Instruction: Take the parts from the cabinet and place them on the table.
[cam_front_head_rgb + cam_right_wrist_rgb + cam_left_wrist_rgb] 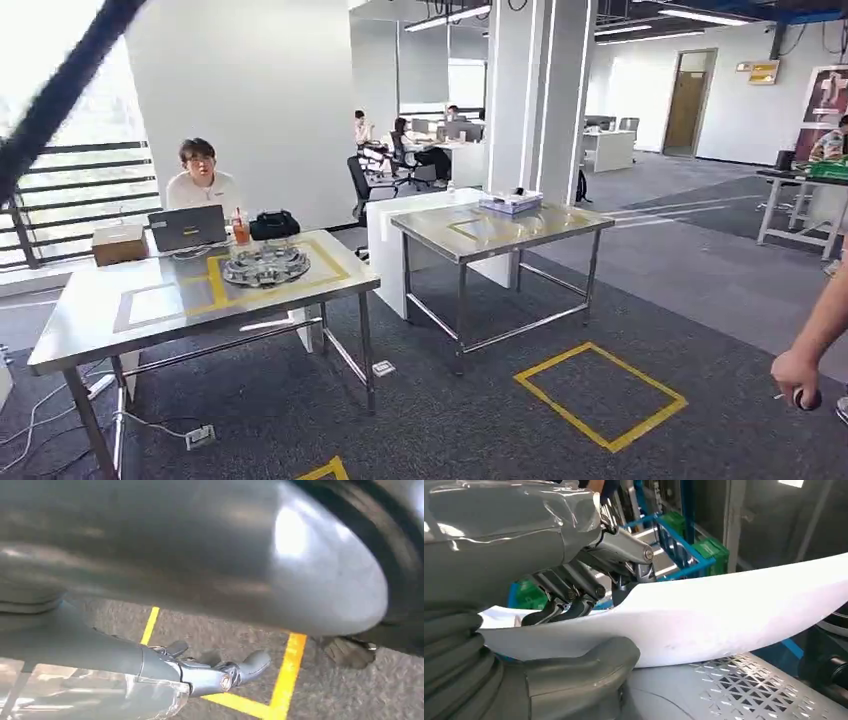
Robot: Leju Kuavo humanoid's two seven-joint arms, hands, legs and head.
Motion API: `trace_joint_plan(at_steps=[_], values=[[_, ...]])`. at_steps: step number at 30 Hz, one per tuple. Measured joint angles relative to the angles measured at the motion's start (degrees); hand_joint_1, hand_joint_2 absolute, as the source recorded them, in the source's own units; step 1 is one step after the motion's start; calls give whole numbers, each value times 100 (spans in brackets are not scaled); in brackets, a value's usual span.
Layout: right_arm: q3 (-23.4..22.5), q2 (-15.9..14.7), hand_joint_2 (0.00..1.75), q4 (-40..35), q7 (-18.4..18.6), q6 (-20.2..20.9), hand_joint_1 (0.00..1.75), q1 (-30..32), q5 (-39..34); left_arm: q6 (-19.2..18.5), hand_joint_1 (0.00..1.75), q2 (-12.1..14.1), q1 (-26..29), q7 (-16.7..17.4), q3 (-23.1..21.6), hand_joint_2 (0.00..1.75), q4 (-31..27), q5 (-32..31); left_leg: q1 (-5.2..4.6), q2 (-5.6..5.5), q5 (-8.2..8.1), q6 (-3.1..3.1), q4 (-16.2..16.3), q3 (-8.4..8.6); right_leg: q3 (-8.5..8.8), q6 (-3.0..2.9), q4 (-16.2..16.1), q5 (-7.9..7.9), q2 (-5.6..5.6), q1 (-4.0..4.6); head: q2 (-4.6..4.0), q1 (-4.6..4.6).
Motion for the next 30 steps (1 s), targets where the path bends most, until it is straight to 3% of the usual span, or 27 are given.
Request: trace_joint_plan(at_steps=[1,2,3,5,6,8,9,11,12,13,14,15,16,17,20,21,22,23,24,26,27,28,30], values=[[0,9,0,7,0,0,0,3,0,-2,175,4,4,-4,2,175,0,0,1,-56,-45,-56,62,-34,69,-2,-181,41,224,-38,-2,13],[0,7,0,18,0,0,0,-6,0,-2,175,9,5,-9,9,175,0,0,-19,-123,-88,-106,134,-80,111,-118,-232,41,179,-14,-7,20],[-2,9,0,17,0,0,0,-35,-2,-4,175,13,12,-9,20,175,-2,-2,-18,-136,-81,-116,125,-103,96,-192,-204,39,131,15,-2,-2],[-2,9,0,17,35,0,0,-81,0,-4,175,26,26,-15,33,175,-2,-17,8,-208,-92,-128,116,-113,106,-280,-202,27,45,38,-2,-13],[-2,37,0,15,39,0,0,-81,0,-7,175,31,27,-20,35,175,-4,-20,31,-207,-128,-155,148,-113,127,-326,-216,23,-22,-25,-2,-6],[-2,18,0,15,42,4,0,-63,0,-18,175,37,18,-26,48,175,-13,-20,5,341,-368,-220,585,-318,181,-402,-224,-22,-113,11,-2,-41],[-2,22,0,17,41,13,0,-50,-2,-20,175,39,22,-26,48,175,-13,-17,27,490,-601,-245,1102,-587,196,-439,-224,-47,-181,31,-2,-41],[-2,20,0,17,42,17,0,-36,0,-22,175,52,30,-26,48,175,-11,-17,57,550,-877,-269,1964,-1086,208,-471,-223,-77,-339,58,-2,-48],[0,20,0,17,46,20,0,-35,0,-22,175,61,35,-26,48,175,-9,-20,60,562,-812,-267,2044,-1173,223,-482,-223,-92,-418,68,-2,-48],[-2,20,0,17,46,20,0,-35,-2,-24,175,66,37,-26,48,175,-11,-20,59,578,-635,-257,1849,-1108,248,-478,-223,-115,-483,75,-2,-50],[-2,20,0,17,48,20,0,-41,-2,-24,175,66,37,-26,50,175,-11,-18,54,605,-366,-232,1414,-906,287,-475,-223,-141,-553,90,-2,-52],[-2,22,0,15,48,20,0,-45,-2,-24,175,66,35,-26,50,175,-13,-20,27,723,-85,-167,852,-623,336,-465,-225,-175,-617,108,-2,-55],[-2,35,0,17,56,18,0,-38,-13,-18,175,61,28,-26,52,175,-13,-24,-31,942,96,-73,386,-375,379,-453,-230,-202,-644,123,-2,-55],[-2,79,0,17,99,11,0,-35,-50,-13,175,57,20,-26,52,175,-13,-31,-72,1001,-28,-52,230,-263,378,-406,-227,-235,-677,163,-4,-41],[-57,66,0,15,190,-18,0,-101,-118,-2,175,59,33,-26,52,175,-15,-44,-106,886,-28,-35,197,-280,410,-357,-265,-243,-850,145,-2,-48],[-68,68,0,11,199,-26,0,-126,-122,4,175,59,31,-26,55,175,-28,-44,-99,833,-3,-5,87,-211,491,-323,-312,-252,-893,170,0,-50],[-83,63,0,0,201,-39,0,-120,-122,9,175,55,50,-26,52,175,-42,-46,-23,801,60,-4,-34,-78,477,-317,-258,-294,-741,144,0,-22],[-90,66,0,0,201,-48,0,-99,-131,7,175,44,22,-26,55,175,-39,-48,-18,769,77,29,-95,-29,348,-335,12,-408,-422,137,-9,-33],[-96,68,0,0,201,-57,0,-92,-138,4,175,35,12,-26,55,175,-37,-50,-13,733,74,47,-103,-30,139,-350,403,-549,-270,131,-2,-37],[-105,39,0,2,221,-57,0,-63,-138,-9,175,24,29,-31,37,175,-9,-50,-18,580,56,61,-98,-34,-434,-340,1338,-840,-164,110,-4,-22],[-107,37,0,2,221,-46,0,-41,-138,-18,175,26,31,-37,28,175,-2,-44,-15,510,50,53,-91,-31,-555,-302,1470,-824,-162,103,-2,-15],[-107,31,0,2,219,-28,0,-18,-133,-22,175,26,33,-46,24,175,4,-42,-6,418,41,39,-83,-22,-535,-236,1319,-691,-161,83,-2,-15],[-107,24,0,2,219,-20,0,-6,-122,-35,175,26,32,-50,24,175,9,-37,36,254,-3,-27,-24,-15,-175,-72,415,-202,-122,21,-2,-13]])
